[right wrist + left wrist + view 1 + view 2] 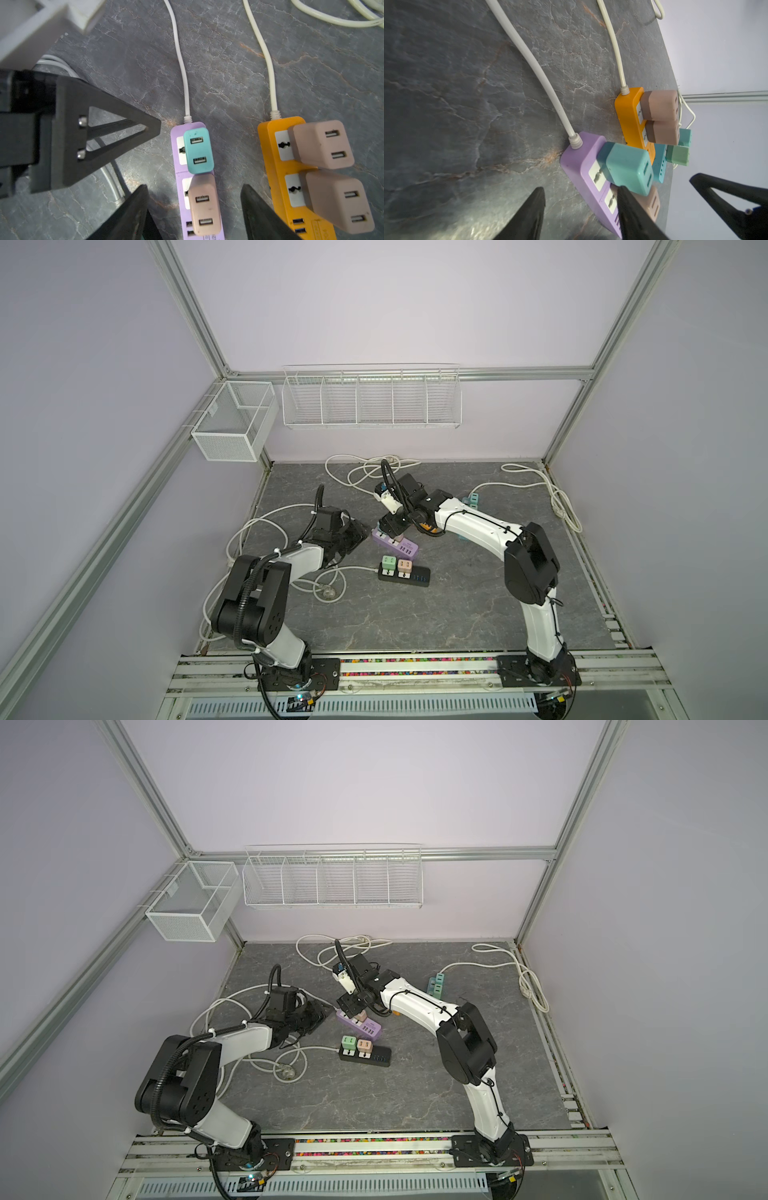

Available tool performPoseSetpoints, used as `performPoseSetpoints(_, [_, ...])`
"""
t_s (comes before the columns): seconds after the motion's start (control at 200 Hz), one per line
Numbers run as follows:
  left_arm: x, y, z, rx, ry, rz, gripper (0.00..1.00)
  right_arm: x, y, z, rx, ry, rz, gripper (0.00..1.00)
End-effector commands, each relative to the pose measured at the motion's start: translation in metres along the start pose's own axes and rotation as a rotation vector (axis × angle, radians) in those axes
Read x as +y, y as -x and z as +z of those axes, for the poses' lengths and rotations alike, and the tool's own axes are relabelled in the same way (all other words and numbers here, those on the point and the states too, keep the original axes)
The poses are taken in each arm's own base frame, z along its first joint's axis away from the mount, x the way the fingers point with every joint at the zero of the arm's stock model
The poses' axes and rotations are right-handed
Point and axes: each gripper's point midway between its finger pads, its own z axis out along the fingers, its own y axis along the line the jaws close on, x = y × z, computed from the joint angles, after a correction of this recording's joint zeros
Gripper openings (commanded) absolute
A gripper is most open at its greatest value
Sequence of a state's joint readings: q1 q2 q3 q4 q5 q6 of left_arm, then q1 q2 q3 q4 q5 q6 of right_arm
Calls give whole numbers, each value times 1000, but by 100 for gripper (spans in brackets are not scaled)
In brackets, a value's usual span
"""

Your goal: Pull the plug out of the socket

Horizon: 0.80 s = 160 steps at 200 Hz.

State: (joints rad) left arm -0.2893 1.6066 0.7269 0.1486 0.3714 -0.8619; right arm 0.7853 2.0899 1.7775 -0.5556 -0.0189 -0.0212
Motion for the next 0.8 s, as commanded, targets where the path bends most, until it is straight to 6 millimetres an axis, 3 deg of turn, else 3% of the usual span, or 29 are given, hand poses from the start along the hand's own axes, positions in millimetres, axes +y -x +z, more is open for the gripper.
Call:
performPoseSetpoints(0.0, [-21,8,7,-12,-62,23,53,4,-4,8,44,-3,-38,70])
performPoseSetpoints(0.425, [-13,-2,31,21,-69,-11,39,1,-8,29,104,-28,-77,61])
performPoseSetpoints(0.795, [-4,-9,40,50,-58,-28,32,-2,-9,43,132,-38,-107,55])
